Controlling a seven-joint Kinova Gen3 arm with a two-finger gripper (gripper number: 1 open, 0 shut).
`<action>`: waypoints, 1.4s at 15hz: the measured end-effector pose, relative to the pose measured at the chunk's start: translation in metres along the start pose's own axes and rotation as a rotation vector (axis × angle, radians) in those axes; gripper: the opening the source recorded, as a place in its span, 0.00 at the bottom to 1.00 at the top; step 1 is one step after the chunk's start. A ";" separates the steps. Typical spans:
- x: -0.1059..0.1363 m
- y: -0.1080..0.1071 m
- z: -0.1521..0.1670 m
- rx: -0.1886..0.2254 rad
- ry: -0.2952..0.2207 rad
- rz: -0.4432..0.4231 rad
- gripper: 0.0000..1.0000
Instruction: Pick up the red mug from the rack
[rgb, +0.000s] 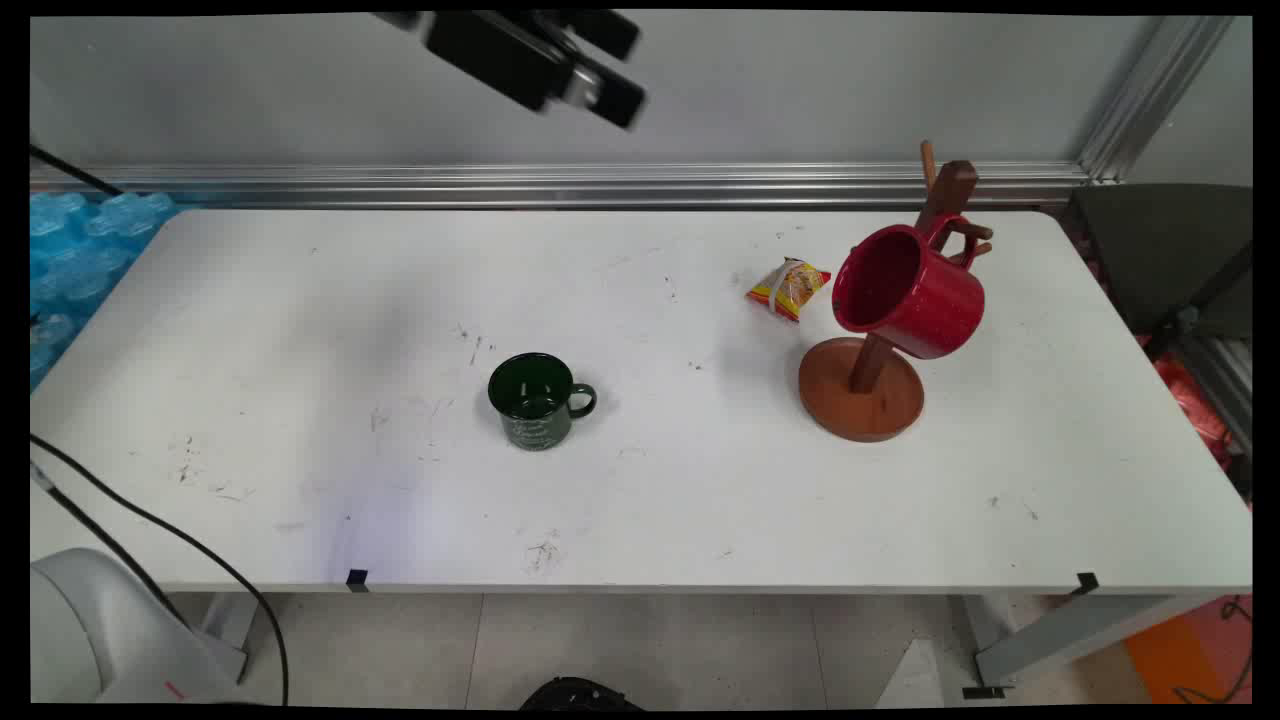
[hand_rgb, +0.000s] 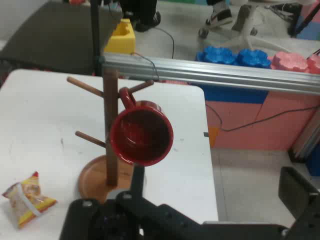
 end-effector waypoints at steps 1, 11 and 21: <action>0.001 0.004 0.011 0.001 -0.011 -0.009 1.00; 0.002 0.013 0.120 0.027 -0.106 -0.091 1.00; 0.007 0.007 0.210 0.042 -0.140 -0.199 1.00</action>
